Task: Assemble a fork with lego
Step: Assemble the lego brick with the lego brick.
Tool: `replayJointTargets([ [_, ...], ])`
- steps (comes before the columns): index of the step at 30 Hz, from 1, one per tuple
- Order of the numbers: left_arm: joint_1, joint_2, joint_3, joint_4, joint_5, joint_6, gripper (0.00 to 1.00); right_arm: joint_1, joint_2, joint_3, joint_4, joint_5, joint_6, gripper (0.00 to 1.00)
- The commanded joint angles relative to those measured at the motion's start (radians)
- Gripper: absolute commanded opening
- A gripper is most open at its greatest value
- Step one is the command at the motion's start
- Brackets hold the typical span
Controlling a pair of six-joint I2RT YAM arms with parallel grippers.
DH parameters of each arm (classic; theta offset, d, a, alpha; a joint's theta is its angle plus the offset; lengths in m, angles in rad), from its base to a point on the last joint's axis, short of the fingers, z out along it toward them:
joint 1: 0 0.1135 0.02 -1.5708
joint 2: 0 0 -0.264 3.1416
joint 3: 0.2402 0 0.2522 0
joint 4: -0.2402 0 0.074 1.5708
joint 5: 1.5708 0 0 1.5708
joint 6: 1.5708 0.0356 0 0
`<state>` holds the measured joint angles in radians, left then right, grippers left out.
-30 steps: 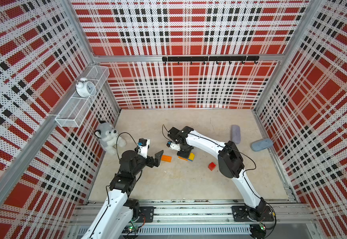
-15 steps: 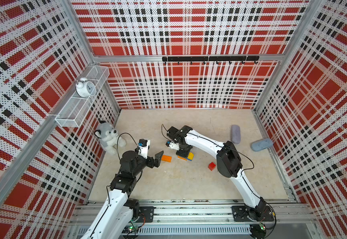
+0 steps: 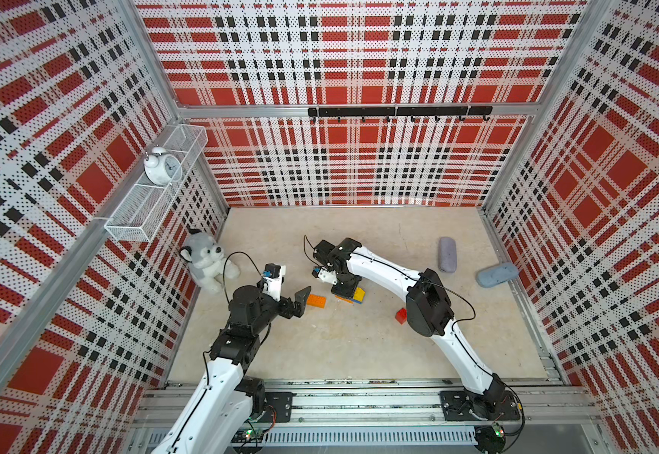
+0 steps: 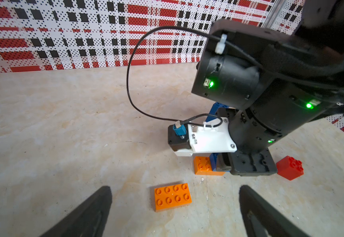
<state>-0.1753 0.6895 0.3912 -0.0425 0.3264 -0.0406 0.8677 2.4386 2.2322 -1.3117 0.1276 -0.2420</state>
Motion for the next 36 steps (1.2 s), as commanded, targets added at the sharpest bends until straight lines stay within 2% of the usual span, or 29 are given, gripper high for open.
replayJointTargets([
  [1, -0.007, -0.002, -0.009, 0.028, 0.011, 0.009, 0.98, -0.004, 0.134, -0.04, 0.032, -0.02, 0.015, 0.27],
  [11, -0.005, 0.002, -0.007, 0.029, 0.012, 0.009, 0.98, -0.012, 0.116, -0.129, 0.037, -0.024, 0.015, 0.26],
  [16, -0.005, -0.005, -0.01, 0.033, 0.01, 0.013, 0.98, -0.036, -0.013, -0.19, 0.068, -0.046, 0.015, 0.26],
  [25, -0.003, -0.018, -0.012, 0.052, -0.015, -0.018, 0.98, -0.098, -0.175, -0.33, 0.074, 0.024, -0.016, 0.27],
  [36, -0.003, -0.011, -0.011, 0.046, -0.022, -0.013, 0.98, -0.107, -0.126, -0.39, 0.102, 0.028, -0.034, 0.28],
])
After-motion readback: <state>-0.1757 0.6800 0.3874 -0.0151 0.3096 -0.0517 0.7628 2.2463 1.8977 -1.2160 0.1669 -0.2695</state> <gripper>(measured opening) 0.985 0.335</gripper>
